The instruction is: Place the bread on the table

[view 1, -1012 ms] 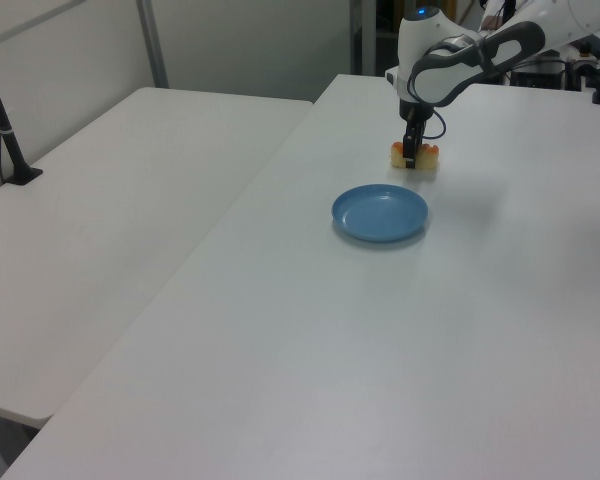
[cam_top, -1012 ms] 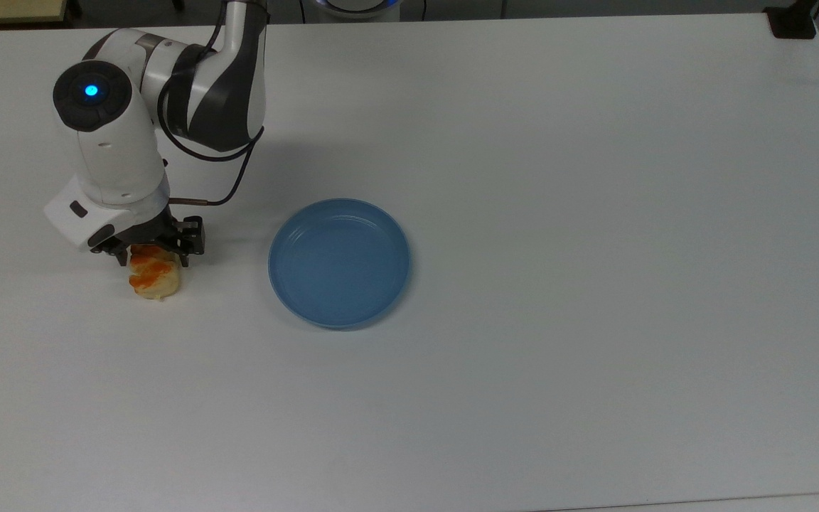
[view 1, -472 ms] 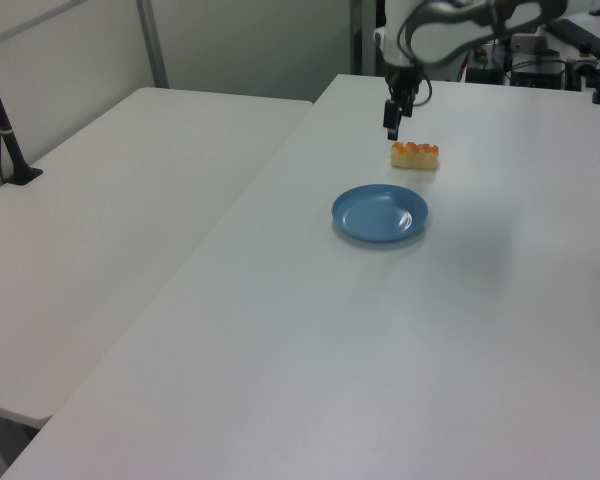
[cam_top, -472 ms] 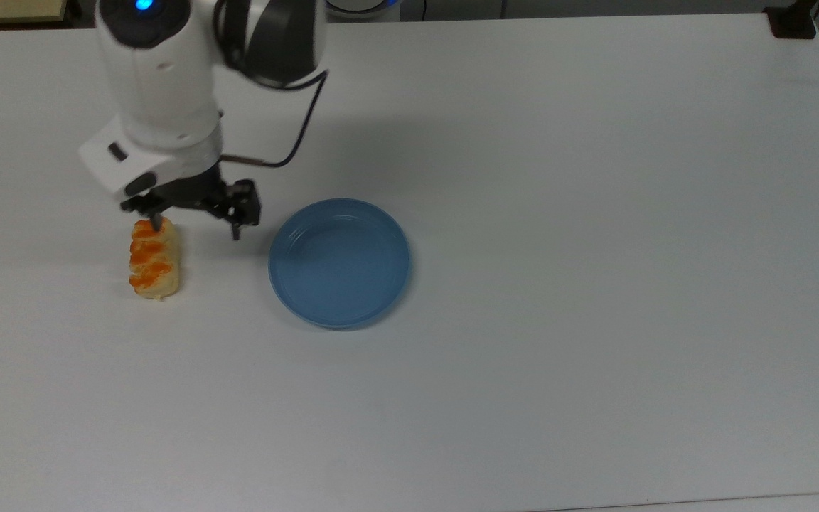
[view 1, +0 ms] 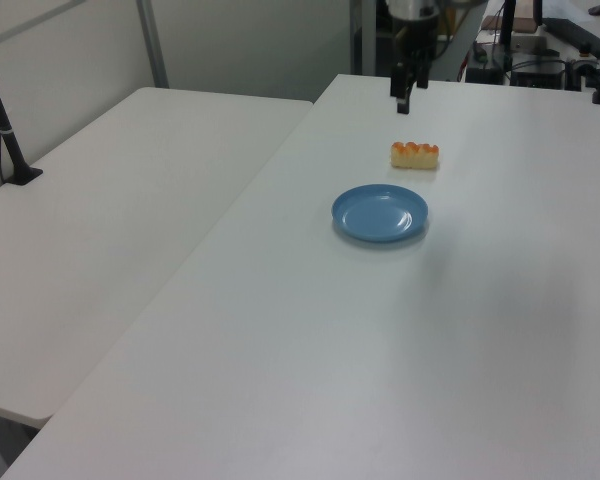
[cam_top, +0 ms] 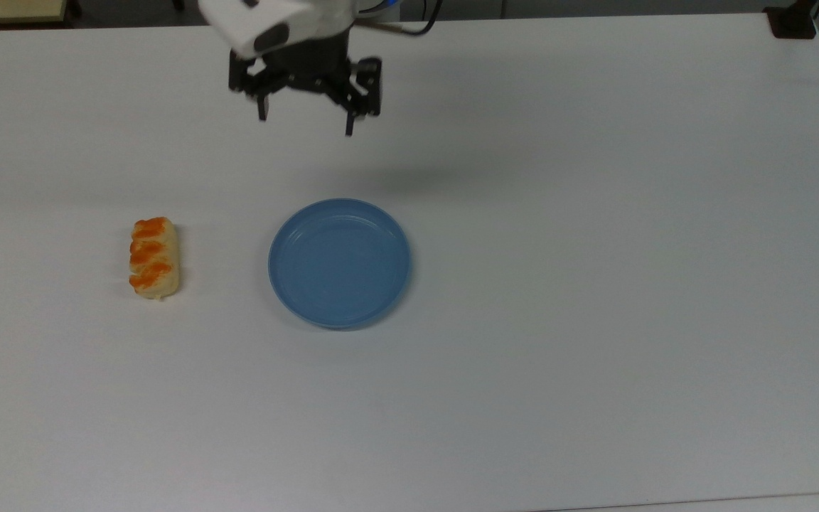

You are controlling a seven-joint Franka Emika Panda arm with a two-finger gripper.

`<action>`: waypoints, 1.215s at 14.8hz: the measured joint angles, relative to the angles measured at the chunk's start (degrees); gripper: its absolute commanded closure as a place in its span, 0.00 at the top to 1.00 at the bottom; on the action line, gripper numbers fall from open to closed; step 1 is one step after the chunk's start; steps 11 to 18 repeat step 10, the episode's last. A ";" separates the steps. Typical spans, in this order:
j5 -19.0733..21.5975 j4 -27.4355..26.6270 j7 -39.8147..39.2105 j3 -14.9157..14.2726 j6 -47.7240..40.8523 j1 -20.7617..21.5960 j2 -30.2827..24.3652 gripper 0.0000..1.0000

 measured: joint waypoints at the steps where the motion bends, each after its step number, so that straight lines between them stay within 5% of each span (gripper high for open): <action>1: 1.29 -0.09 0.16 -0.08 -1.02 0.23 -1.91 1.00; 18: 3.13 -1.81 0.16 -1.15 -4.45 0.10 -4.28 1.00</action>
